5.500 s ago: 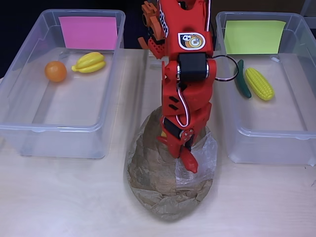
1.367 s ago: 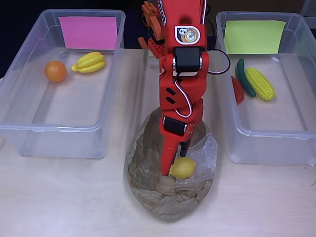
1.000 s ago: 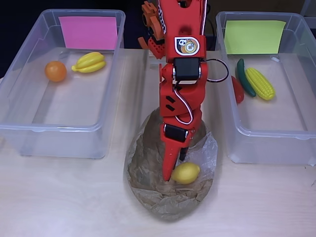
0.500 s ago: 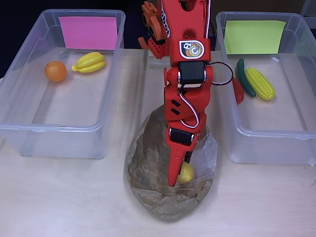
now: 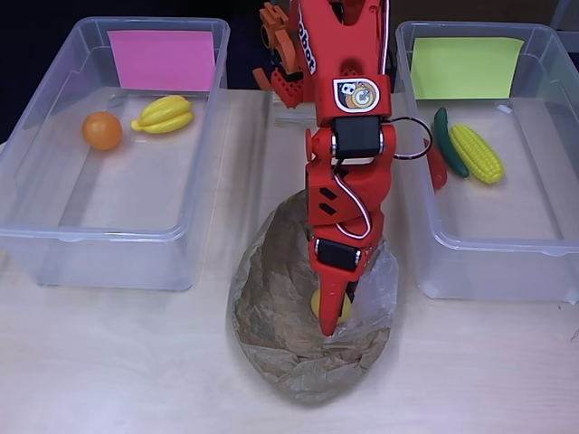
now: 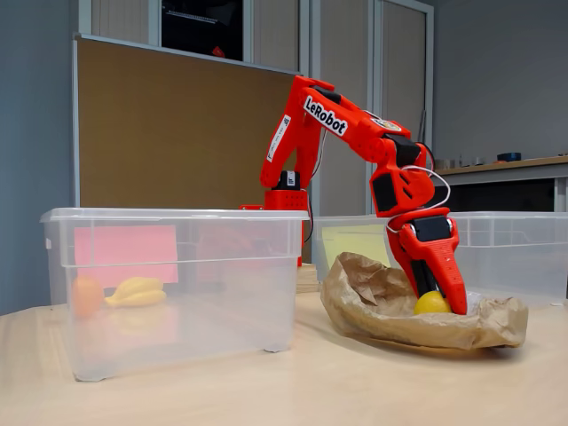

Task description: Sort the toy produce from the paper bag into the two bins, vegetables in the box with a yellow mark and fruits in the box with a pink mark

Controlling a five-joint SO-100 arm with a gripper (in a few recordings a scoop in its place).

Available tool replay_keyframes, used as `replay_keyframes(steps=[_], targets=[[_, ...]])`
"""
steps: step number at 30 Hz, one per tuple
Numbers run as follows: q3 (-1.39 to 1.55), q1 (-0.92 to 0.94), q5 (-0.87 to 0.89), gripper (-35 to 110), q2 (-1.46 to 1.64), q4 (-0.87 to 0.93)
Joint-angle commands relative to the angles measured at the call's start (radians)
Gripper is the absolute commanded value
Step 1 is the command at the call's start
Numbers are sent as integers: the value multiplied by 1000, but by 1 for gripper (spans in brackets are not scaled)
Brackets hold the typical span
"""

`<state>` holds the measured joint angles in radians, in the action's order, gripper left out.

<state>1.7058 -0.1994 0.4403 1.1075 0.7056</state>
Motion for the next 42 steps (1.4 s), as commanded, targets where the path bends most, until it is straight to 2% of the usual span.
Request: replay_keyframes(steps=[1, 8, 18, 25, 33, 37, 42], targets=[[-2, -17, 35, 22, 26, 3], [-14, 3, 72, 22, 100, 114], [-170, 121, 308, 20, 360, 492], [-183, 333, 410, 19, 591, 655], [-204, 683, 402, 18, 775, 813], [-100, 882, 414, 18, 811, 805], [164, 1065, 460, 18, 821, 643]])
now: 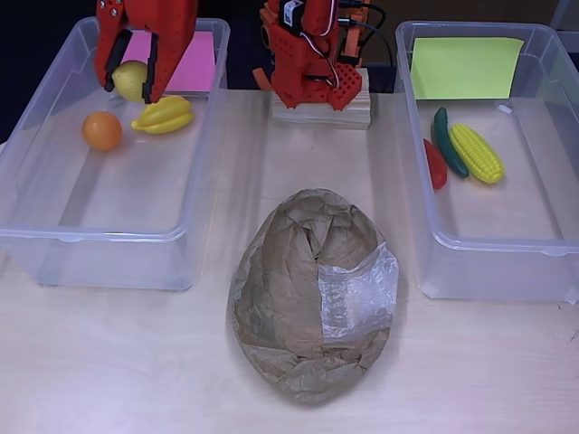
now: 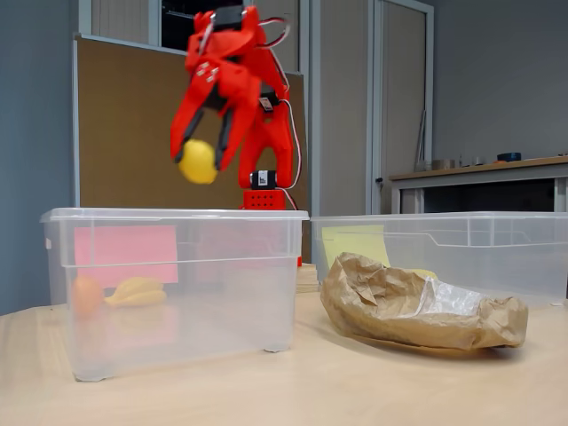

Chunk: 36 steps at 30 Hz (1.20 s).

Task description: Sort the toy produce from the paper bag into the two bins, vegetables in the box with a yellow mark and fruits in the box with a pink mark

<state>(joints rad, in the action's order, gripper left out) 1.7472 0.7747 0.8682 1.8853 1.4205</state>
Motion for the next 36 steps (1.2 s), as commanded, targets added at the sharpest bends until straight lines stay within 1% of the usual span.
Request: replay_keyframes(steps=[1, 8, 11, 16, 21, 24, 29, 34, 36], targets=[[167, 115, 43, 18, 29, -106], [324, 192, 80, 20, -86, -287], [367, 210, 94, 29, -117, -344], [385, 219, 97, 37, -163, -367], [387, 209, 77, 41, -146, -345], [376, 179, 57, 40, -98, -311], [301, 81, 9, 33, 14, -209], [198, -98, -52, 25, 138, -115], [167, -183, -81, 19, 193, -106]])
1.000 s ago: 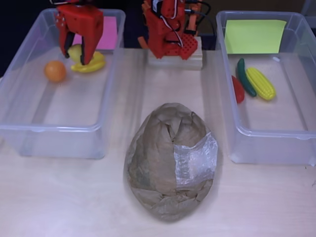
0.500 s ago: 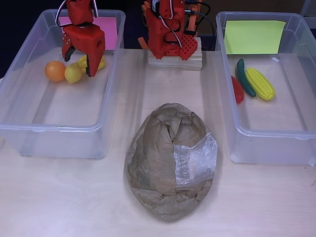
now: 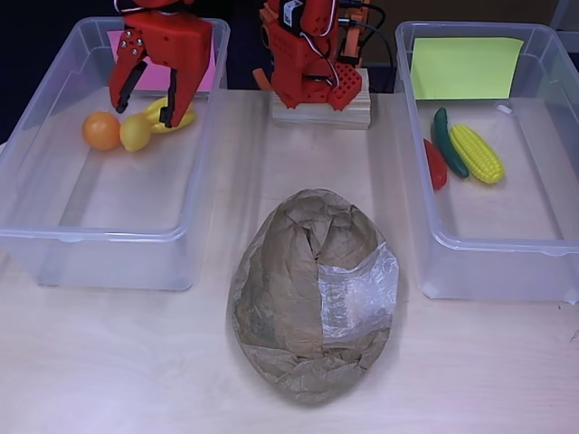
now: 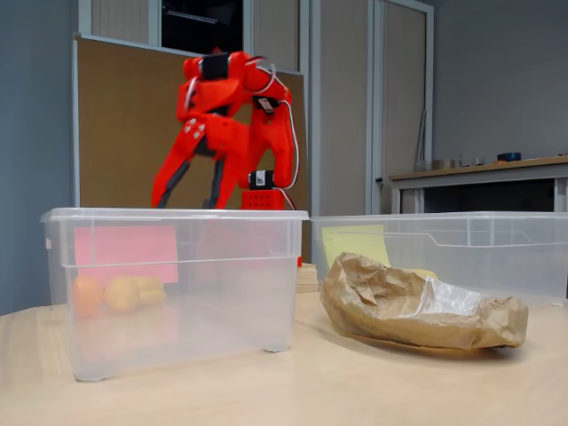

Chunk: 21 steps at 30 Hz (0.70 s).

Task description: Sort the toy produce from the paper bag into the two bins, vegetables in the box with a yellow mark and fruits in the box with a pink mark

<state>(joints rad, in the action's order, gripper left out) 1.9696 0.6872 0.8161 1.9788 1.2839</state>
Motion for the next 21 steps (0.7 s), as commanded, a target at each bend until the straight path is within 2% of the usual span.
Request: replay_keyframes(steps=[1, 6, 10, 16, 21], targets=[[-63, -141, -44, 17, 129, 28], [-51, -360, -137, 4, 225, -67], [69, -492, -239, 0, 290, -212], [310, -646, -360, 0, 428, -442], [526, -687, -454, 0, 554, -611]])
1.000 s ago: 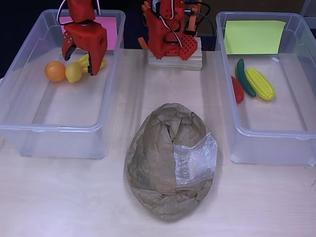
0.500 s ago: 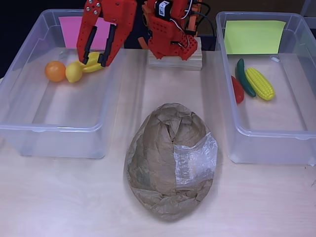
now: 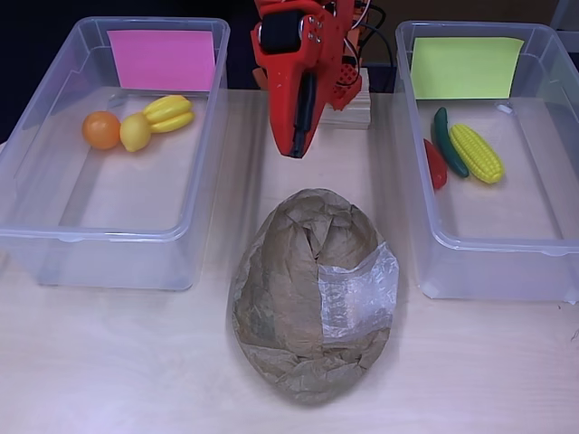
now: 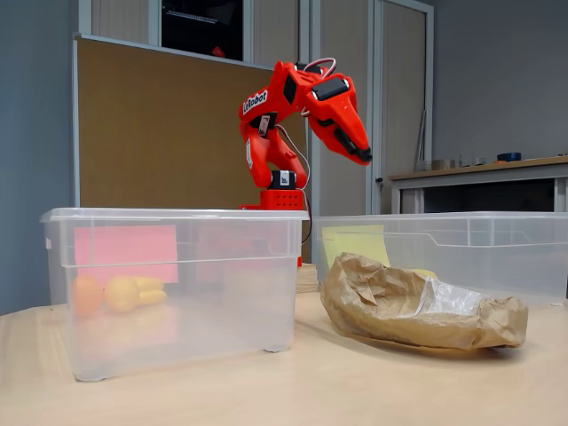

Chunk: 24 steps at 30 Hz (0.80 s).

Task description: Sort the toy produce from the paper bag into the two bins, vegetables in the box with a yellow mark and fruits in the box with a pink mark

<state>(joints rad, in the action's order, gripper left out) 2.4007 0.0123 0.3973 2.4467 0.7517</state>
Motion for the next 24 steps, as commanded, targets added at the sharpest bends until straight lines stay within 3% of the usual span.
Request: replay_keyframes(steps=[1, 7, 15, 20, 24], targets=[[144, -15, -51, 0, 121, -114], [449, -37, -91, 0, 403, -244], [712, -44, -60, 0, 876, -117], [741, -44, -78, 0, 881, -130], [741, -40, -106, 0, 879, -41]])
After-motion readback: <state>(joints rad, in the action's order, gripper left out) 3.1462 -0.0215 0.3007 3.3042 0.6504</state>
